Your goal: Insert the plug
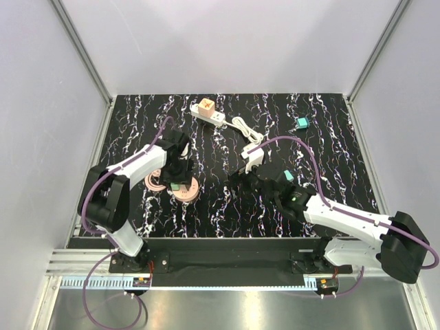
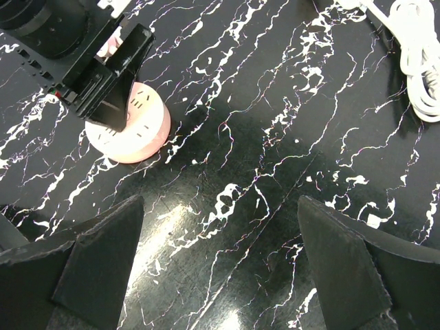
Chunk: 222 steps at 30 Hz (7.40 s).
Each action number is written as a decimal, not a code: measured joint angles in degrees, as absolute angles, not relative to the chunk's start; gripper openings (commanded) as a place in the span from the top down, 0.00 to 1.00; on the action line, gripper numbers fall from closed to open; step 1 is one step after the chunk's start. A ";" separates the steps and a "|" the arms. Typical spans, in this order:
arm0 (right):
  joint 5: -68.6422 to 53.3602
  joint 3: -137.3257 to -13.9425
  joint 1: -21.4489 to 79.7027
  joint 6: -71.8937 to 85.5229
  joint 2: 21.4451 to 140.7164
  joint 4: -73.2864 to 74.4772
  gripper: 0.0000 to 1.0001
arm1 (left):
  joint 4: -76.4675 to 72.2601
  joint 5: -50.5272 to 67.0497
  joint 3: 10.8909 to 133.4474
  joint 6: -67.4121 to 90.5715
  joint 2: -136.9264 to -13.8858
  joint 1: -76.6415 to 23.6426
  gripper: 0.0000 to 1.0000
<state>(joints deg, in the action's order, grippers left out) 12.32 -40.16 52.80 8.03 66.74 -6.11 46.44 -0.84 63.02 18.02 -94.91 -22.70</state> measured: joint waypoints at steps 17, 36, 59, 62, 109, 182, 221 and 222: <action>10.81 -52.21 35.94 21.91 66.19 11.79 0.01 | 52.03 0.71 76.18 16.45 -84.33 -22.83 0.01; 10.33 -85.86 6.33 12.80 104.62 24.14 0.18 | 38.89 1.10 61.23 13.47 -64.40 -22.83 0.01; 18.48 -107.90 2.76 24.21 131.37 25.21 0.28 | 37.56 0.21 60.95 12.88 -63.18 -23.16 0.01; 19.31 -109.14 2.76 31.57 132.66 25.36 0.29 | 37.56 0.49 60.95 12.86 -63.53 -23.16 0.01; -9.67 -75.77 16.53 5.54 96.49 18.94 1.00 | 37.28 10.98 63.22 15.64 -66.04 -22.74 0.01; -16.78 -42.02 45.36 53.78 69.78 -39.81 0.51 | -30.65 56.25 44.93 69.67 -62.98 -15.42 1.00; -4.73 -55.29 45.17 42.54 68.69 -7.33 1.00 | 12.91 43.13 55.61 39.83 -65.69 -3.55 0.01; -2.46 -57.65 45.15 41.50 69.01 -2.76 1.00 | 15.90 39.55 56.49 38.04 -66.15 -2.46 0.01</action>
